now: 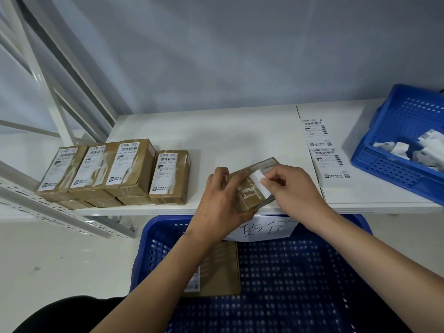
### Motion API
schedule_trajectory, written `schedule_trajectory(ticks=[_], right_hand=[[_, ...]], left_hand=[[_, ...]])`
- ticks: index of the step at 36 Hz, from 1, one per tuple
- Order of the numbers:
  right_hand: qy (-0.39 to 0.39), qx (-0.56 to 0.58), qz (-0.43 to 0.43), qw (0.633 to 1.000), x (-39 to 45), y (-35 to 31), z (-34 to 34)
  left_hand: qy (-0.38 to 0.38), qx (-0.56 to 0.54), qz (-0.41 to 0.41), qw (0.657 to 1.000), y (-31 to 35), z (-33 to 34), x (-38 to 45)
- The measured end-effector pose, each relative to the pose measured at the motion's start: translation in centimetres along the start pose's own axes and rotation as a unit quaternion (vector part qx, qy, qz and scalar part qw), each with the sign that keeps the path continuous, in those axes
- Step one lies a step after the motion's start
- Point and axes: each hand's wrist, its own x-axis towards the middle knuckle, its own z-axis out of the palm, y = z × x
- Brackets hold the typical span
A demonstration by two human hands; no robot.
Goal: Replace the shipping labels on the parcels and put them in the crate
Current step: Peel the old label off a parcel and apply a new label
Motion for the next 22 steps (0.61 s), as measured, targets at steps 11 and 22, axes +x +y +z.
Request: schedule_trajectory(ticks=[11,22], right_hand=[[0.040,0.062,0.054,0.996,-0.7,-0.2,0.6],[0.073,0.101,0.088,0.988,-1.2,-0.4,1.1]], left_hand=[[0.019,0.045,0.005,0.999,0.3,0.2,0.1],[0.015,0.054,0.022,0.998,0.0,0.5,0.0]])
